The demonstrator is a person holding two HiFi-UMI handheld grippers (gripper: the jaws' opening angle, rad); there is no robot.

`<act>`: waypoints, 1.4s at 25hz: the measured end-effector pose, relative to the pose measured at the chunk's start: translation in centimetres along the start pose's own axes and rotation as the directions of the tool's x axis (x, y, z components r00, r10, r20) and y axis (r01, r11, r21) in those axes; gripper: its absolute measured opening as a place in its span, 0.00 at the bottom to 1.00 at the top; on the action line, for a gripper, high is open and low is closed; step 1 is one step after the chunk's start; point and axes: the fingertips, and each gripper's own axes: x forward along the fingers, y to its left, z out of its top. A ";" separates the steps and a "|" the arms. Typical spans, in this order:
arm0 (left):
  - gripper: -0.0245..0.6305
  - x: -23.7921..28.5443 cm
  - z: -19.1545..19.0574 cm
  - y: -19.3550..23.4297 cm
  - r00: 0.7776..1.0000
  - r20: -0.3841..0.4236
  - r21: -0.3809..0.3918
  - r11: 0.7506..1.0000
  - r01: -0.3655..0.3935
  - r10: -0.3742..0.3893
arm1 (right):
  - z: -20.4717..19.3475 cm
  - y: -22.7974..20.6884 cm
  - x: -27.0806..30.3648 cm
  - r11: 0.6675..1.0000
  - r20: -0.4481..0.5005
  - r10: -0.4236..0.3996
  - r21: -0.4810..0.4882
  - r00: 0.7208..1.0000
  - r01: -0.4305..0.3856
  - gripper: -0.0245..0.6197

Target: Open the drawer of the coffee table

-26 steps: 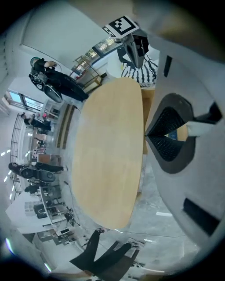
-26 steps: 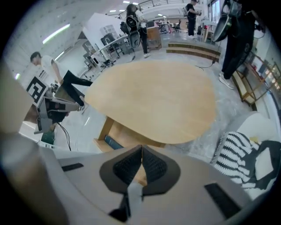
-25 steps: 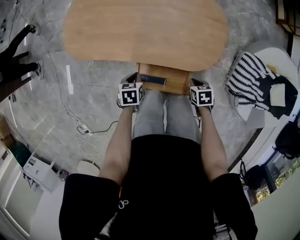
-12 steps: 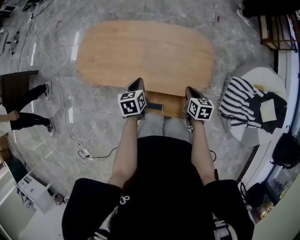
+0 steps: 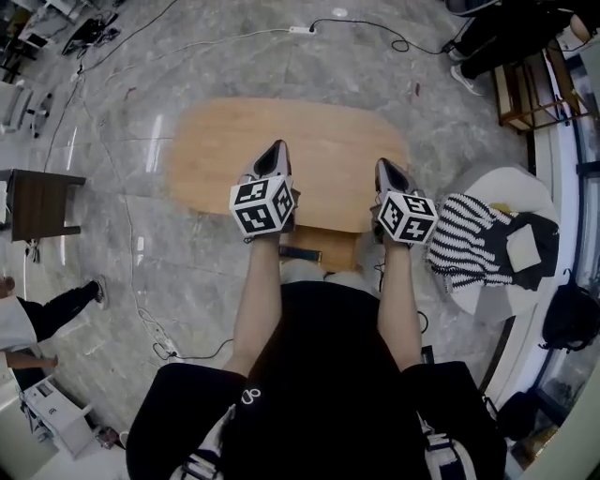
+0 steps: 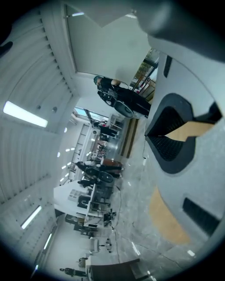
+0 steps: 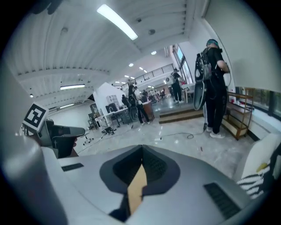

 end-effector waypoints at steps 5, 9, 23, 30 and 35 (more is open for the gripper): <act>0.05 -1.5 7.5 -3.4 0.988 0.145 0.062 0.997 0.049 -0.058 | 8.4 2.2 -1.9 0.995 0.160 0.029 -0.095 0.987 -0.014 0.05; 0.05 -3.1 11.9 -6.1 0.966 0.238 0.109 0.991 0.075 -0.100 | 13.5 3.5 -4.0 0.990 0.260 0.052 -0.142 0.964 -0.015 0.05; 0.05 -8.2 20.3 -13.7 0.881 0.410 0.271 0.954 0.131 -0.237 | 24.7 8.2 -10.8 0.960 0.468 0.118 -0.279 0.876 0.019 0.05; 0.05 -8.4 19.8 -13.8 0.886 0.406 0.277 0.954 0.114 -0.223 | 24.5 7.6 -11.4 0.959 0.474 0.108 -0.281 0.874 0.034 0.05; 0.05 -8.5 19.8 -13.7 0.879 0.420 0.287 0.952 0.105 -0.224 | 24.5 7.7 -11.2 0.958 0.477 0.104 -0.283 0.872 0.040 0.05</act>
